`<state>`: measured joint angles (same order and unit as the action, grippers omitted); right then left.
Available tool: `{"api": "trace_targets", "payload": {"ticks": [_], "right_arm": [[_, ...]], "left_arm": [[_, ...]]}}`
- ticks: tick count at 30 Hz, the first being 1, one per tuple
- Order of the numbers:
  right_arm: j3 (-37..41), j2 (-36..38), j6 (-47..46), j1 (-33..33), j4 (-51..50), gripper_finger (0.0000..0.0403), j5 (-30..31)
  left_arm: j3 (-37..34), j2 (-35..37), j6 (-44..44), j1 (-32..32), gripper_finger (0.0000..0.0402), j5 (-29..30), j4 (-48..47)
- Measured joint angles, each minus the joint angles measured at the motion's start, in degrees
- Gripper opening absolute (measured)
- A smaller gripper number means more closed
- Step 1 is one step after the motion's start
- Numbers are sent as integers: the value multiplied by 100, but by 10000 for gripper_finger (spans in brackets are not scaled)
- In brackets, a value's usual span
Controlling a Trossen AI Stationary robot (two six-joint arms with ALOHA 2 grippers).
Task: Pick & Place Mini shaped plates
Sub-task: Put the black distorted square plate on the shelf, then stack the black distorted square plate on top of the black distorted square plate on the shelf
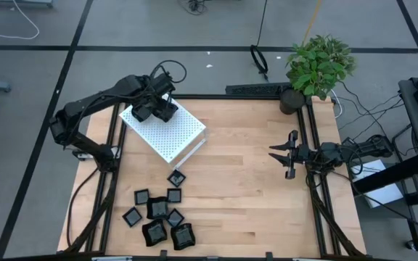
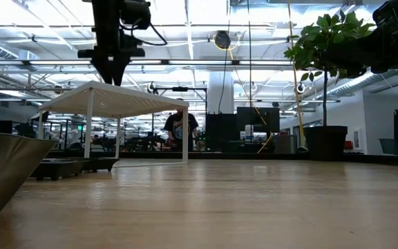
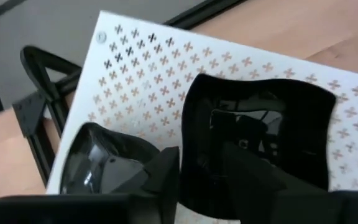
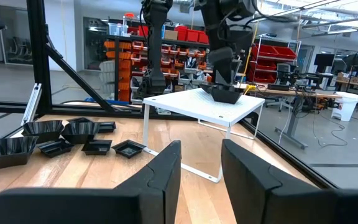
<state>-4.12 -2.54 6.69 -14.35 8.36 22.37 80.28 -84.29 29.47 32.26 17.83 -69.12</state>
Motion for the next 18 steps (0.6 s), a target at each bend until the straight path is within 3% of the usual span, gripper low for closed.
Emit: {"api": "trace_targets", "payload": {"ticks": [9, 13, 18], "right_arm": [[0, -1, 0, 0, 0, 102, 0], [0, -1, -1, -1, 0, 102, 0], [0, 1, 0, 0, 0, 102, 0]], "left_arm": [[1131, 36, -335, -457, 149, -345, -1133], [1139, 367, -259, -923, 150, -637, -1459], [842, 1139, 582, -1853, 150, -470, -1459]]}}
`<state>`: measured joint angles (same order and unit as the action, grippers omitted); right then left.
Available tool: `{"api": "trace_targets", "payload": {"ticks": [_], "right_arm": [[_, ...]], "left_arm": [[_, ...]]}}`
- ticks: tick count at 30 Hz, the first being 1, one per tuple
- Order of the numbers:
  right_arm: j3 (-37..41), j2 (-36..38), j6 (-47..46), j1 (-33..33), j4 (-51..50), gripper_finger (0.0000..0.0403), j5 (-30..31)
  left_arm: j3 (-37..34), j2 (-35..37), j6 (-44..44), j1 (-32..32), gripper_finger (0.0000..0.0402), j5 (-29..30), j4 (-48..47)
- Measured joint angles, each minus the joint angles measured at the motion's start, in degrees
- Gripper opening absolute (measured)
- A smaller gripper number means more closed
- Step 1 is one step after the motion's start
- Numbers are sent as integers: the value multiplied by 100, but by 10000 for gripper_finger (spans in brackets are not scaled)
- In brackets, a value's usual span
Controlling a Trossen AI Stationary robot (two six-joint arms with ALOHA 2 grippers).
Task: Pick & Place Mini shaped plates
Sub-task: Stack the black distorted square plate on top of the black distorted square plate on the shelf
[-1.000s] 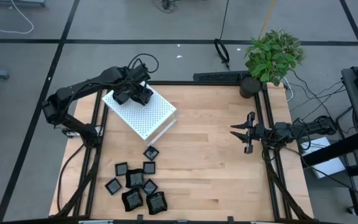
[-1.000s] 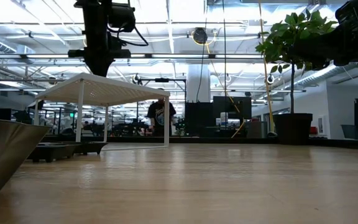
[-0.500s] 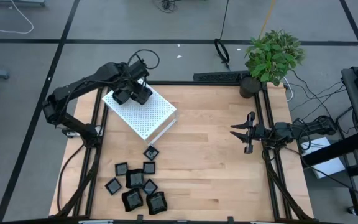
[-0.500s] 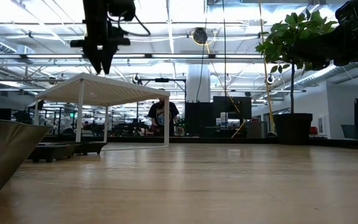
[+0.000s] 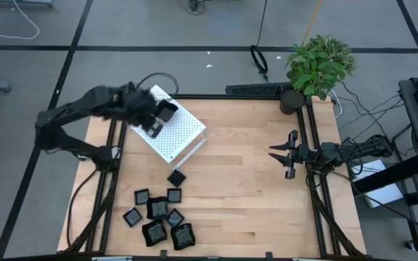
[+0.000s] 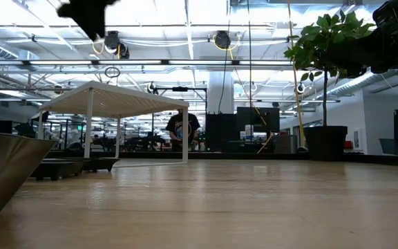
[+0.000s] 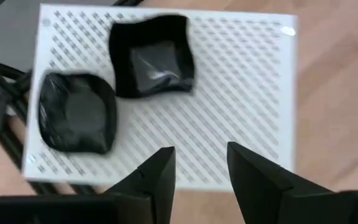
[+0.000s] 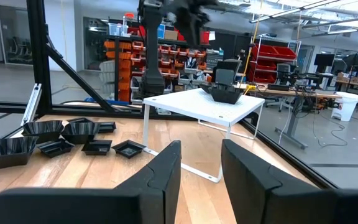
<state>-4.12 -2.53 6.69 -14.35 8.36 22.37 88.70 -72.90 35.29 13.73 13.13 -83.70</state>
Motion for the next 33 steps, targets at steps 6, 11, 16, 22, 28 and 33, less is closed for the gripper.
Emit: {"api": "trace_targets", "payload": {"ticks": [6, 11, 16, 22, 28, 33], "right_arm": [[0, -1, -1, 0, 0, 102, 0], [0, -1, -1, -2, 0, 102, 0], [0, -1, -2, -2, 0, 102, 0], [0, 1, -2, 0, 0, 102, 0], [0, -1, 0, 0, 0, 102, 0], [0, 0, -1, -1, 0, 102, 0]], "left_arm": [[-893, 883, 1475, -1891, 150, 46, 355], [-1774, 1180, 2043, -3259, 150, 23, 488], [-2714, 1145, 2432, -4178, 150, -454, 1931], [-3590, 813, 2083, -4753, 150, -1206, 3388], [-4201, 311, 2057, -5029, 150, -1261, 4535], [-4476, -238, 1833, -5068, 150, -1266, 4909]]}}
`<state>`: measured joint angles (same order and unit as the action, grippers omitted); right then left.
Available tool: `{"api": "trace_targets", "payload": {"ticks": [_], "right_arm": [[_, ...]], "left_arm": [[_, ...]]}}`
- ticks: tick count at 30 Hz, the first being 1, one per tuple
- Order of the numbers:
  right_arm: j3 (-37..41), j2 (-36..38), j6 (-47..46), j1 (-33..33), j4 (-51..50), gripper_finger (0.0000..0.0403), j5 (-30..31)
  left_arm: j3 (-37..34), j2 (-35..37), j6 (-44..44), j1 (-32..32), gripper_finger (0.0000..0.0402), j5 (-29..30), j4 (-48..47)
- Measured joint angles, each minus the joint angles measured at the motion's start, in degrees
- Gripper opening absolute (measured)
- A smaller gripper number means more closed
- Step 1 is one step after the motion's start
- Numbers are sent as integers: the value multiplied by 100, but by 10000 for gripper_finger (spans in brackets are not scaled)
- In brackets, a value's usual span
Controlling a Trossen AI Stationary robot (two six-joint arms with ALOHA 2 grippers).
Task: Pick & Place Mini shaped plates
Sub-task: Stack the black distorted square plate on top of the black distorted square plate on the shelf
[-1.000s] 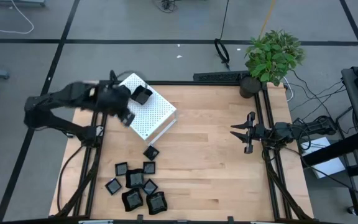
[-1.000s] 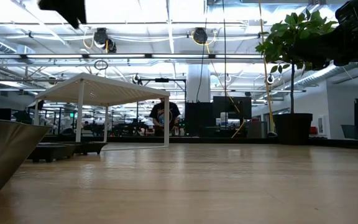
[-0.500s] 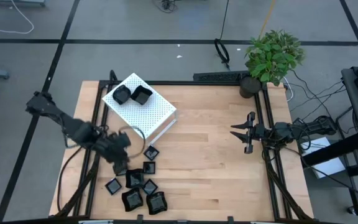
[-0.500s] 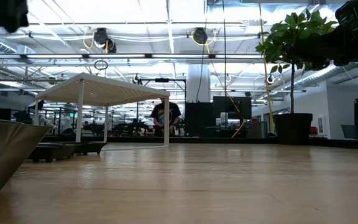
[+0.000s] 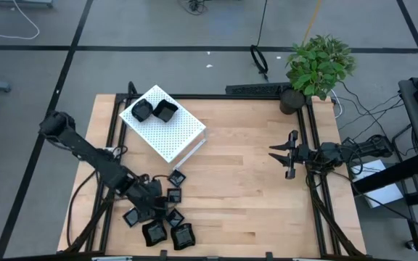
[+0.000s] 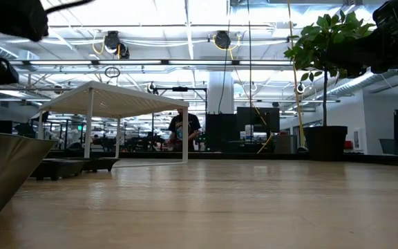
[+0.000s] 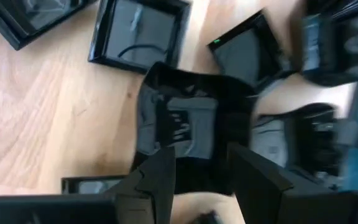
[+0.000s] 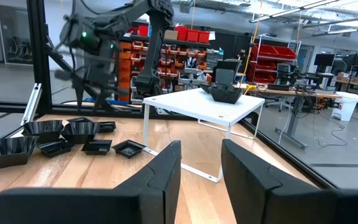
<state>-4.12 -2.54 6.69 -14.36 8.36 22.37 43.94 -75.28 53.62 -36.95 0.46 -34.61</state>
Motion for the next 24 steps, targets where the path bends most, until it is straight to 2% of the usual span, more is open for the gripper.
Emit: {"api": "trace_targets", "payload": {"ticks": [7, 11, 24], "right_arm": [[0, -1, 1, 1, 0, 102, 0], [0, -1, 0, 1, 0, 102, 0], [0, -1, -1, -1, 0, 102, 0]], "left_arm": [[-2, -351, -869, 9, 150, -37, 8], [-2, -351, -1210, 13, 150, 339, -31], [2, -407, -1239, 17, 149, 755, -83]]}}
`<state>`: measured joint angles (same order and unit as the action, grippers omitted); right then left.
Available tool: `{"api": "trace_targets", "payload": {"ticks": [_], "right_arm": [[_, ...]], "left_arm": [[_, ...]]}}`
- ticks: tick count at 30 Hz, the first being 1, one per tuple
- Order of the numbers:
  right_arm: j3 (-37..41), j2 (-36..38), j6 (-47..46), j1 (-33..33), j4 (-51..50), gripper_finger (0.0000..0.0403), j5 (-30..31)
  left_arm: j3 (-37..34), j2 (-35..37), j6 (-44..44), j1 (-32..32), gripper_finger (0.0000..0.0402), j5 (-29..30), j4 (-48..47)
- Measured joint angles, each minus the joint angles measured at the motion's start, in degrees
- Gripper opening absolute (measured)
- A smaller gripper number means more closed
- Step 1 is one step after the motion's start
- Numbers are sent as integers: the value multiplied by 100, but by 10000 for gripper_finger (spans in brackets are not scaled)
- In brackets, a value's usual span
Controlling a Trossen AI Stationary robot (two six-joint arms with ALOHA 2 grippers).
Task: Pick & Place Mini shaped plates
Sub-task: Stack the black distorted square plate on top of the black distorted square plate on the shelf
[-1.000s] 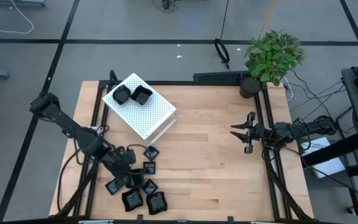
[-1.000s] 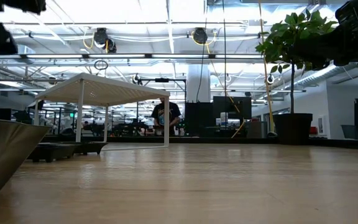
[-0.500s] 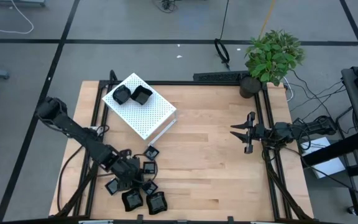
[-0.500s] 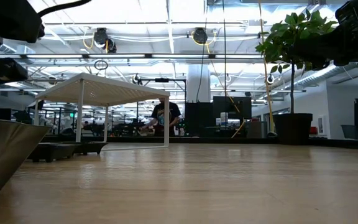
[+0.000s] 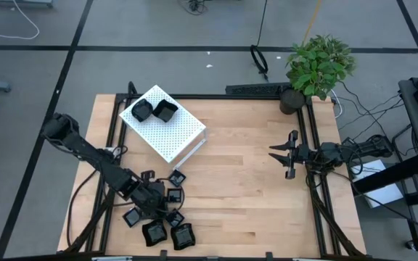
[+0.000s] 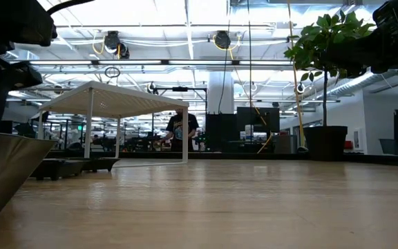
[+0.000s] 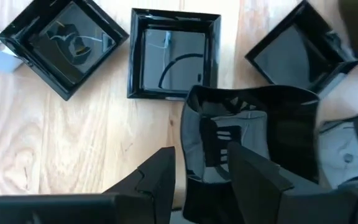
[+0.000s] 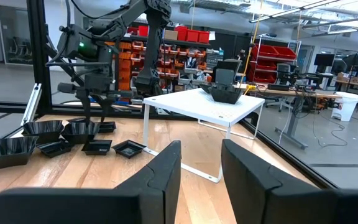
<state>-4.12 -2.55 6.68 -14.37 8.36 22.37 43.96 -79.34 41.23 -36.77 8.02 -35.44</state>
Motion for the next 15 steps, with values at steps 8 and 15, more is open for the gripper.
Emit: {"api": "trace_targets", "payload": {"ticks": [8, 15], "right_arm": [[0, 1, 1, 2, 0, 102, -1], [0, 2, 1, 0, 0, 102, 0]], "left_arm": [[-37, -430, -1, -7, 149, -29, -169], [-37, -493, -4, -7, 149, -3, -94]]}}
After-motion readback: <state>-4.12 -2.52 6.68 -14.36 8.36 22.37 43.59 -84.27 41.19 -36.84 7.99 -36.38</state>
